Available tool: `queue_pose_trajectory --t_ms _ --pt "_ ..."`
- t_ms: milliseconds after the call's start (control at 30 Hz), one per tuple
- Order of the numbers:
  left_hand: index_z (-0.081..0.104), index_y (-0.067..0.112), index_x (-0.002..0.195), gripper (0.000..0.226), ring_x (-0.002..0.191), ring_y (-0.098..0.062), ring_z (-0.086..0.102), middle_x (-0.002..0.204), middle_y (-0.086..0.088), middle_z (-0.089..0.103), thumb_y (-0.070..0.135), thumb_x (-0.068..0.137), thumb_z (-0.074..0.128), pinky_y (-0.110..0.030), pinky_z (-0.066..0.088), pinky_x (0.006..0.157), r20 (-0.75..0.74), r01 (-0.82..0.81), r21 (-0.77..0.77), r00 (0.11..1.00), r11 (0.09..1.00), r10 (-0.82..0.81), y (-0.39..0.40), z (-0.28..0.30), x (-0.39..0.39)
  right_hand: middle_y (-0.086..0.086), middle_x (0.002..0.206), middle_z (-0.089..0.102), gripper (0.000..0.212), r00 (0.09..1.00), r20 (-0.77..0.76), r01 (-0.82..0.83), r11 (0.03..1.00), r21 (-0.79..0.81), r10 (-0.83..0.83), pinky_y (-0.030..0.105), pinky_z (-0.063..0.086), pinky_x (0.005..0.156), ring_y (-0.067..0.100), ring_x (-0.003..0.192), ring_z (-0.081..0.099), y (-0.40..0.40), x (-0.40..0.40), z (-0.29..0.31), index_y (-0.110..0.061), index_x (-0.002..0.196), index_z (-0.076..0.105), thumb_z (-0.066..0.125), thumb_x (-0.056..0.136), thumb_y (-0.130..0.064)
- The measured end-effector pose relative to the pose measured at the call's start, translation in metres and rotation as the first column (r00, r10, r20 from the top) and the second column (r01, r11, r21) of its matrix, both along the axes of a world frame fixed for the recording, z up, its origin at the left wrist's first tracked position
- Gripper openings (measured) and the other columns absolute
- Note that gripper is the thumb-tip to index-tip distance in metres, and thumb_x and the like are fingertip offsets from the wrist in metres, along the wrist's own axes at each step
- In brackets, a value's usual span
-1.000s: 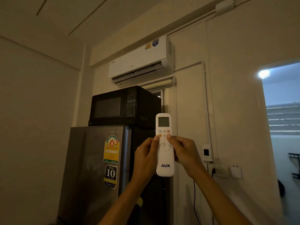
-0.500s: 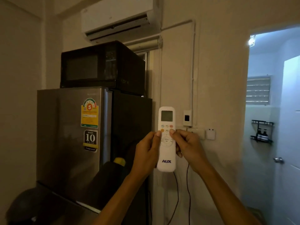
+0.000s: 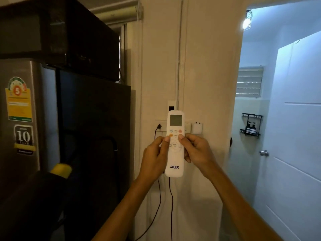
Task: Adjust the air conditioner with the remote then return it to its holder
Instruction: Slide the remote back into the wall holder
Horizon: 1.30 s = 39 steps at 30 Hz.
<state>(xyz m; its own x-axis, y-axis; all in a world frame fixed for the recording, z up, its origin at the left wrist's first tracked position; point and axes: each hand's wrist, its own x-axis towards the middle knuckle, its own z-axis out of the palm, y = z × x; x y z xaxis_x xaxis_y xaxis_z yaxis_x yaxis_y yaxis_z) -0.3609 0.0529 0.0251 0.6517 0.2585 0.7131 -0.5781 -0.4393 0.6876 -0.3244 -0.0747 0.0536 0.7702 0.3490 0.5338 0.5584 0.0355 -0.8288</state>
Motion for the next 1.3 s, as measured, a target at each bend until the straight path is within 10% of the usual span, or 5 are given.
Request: queue_pose_trajectory --t_ms 167,533,1300 --pt "0.054 0.032 0.085 0.014 0.072 0.003 0.067 0.081 0.014 0.065 0.032 0.092 0.041 -0.015 0.056 0.058 -0.015 0.023 -0.018 1.000 1.000 -0.023 -0.034 -0.002 0.062 -0.004 0.088 0.068 0.011 0.998 -0.055 -0.017 0.999 -0.042 0.014 0.015 0.050 0.051 0.007 0.072 0.067 -0.036 0.059 0.006 -0.025 0.088 0.061 0.051 0.089 -0.025" --pt "0.056 0.015 0.097 0.028 0.074 -0.006 0.067 0.085 0.002 0.067 0.035 0.093 0.038 -0.026 0.056 0.057 -0.091 0.029 -0.029 0.995 0.999 -0.031 -0.072 -0.011 0.192 -0.008 0.058 0.064 0.020 0.997 -0.027 0.063 0.987 -0.151 -0.068 0.012 0.045 0.042 0.002 0.042 0.056 -0.079 0.181 0.000 -0.009 0.097 0.061 0.048 0.092 -0.023" --pt "0.053 0.019 0.095 0.020 0.079 -0.009 0.063 0.091 0.001 0.065 0.033 0.093 0.038 -0.017 0.052 0.063 -0.061 -0.059 -0.231 0.997 0.971 0.046 -0.063 -0.032 0.417 -0.008 0.080 0.064 0.028 0.965 -0.014 0.257 0.950 -0.180 -0.263 0.012 0.043 0.046 0.000 0.051 0.057 -0.064 0.403 0.000 -0.012 0.110 0.059 0.046 0.092 -0.029"
